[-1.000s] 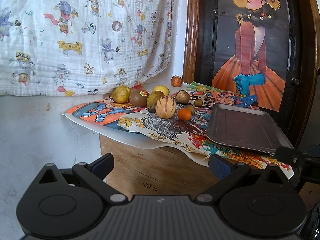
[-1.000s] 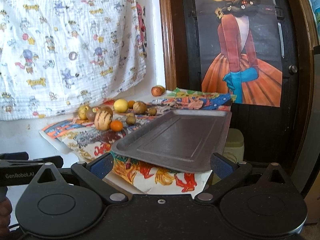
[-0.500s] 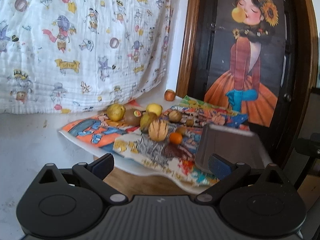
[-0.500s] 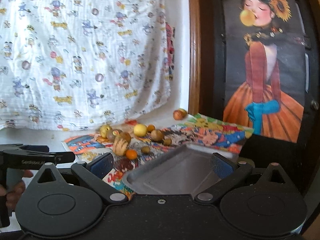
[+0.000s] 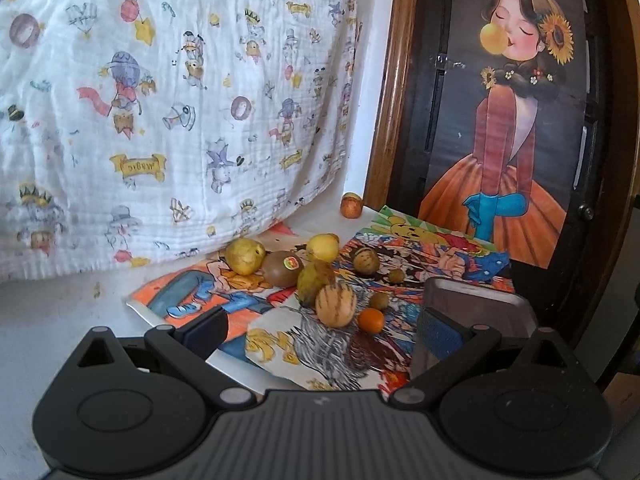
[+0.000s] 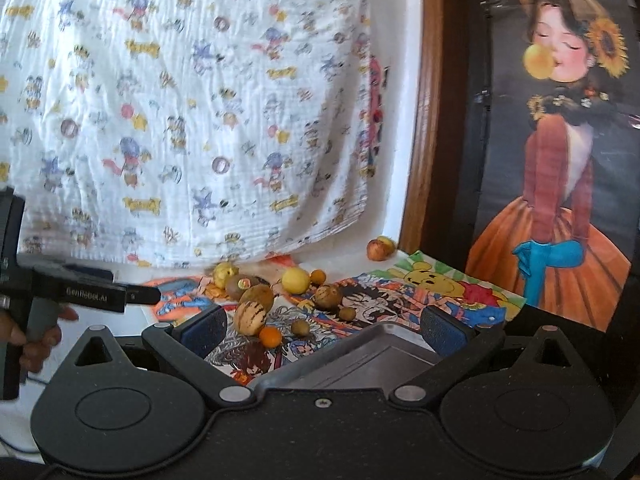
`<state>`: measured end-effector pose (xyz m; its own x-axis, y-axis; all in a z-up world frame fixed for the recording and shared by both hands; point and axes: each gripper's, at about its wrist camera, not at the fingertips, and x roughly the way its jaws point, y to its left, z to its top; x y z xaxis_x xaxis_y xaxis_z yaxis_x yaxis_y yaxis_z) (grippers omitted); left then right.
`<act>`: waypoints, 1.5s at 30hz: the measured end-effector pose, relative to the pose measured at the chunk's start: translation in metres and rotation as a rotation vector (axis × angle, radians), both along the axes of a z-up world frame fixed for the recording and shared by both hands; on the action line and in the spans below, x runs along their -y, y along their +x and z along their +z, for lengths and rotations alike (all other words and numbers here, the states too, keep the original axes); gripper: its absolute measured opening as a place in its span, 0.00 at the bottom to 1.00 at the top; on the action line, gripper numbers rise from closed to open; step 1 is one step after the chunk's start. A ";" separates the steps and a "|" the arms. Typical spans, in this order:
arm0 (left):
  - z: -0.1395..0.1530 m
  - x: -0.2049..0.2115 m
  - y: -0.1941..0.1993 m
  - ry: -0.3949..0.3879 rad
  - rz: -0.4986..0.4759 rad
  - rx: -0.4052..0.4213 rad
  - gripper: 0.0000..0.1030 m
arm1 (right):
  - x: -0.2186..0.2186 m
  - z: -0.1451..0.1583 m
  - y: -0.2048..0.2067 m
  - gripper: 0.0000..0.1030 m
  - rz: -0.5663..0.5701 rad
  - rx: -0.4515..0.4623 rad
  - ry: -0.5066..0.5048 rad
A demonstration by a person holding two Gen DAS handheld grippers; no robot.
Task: Organize fruits
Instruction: 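Move left tool toward the striped pepino melon while right tool approaches a small brown fruit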
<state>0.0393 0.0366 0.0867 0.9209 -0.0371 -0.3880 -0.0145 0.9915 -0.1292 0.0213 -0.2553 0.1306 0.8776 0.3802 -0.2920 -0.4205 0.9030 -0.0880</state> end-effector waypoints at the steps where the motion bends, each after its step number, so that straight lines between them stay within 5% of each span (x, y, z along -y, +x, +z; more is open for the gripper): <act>1: 0.001 -0.003 0.004 0.003 -0.001 -0.010 1.00 | -0.002 0.000 0.007 1.00 0.013 -0.008 -0.013; 14: -0.019 -0.026 0.088 0.000 -0.074 -0.143 1.00 | -0.041 -0.039 0.119 1.00 0.195 -0.161 -0.239; 21: -0.038 -0.024 0.126 -0.034 -0.099 -0.189 1.00 | -0.052 -0.065 0.158 0.99 0.261 -0.144 -0.404; 28: -0.053 -0.025 0.152 -0.129 -0.094 -0.238 0.99 | -0.058 -0.071 0.217 0.90 0.271 -0.206 -0.363; 35: -0.064 -0.016 0.175 -0.215 -0.063 -0.274 0.99 | -0.076 -0.088 0.264 0.68 0.317 -0.301 -0.300; 45: -0.081 -0.018 0.198 -0.375 -0.039 -0.319 0.88 | -0.089 -0.113 0.301 0.52 0.365 -0.442 -0.178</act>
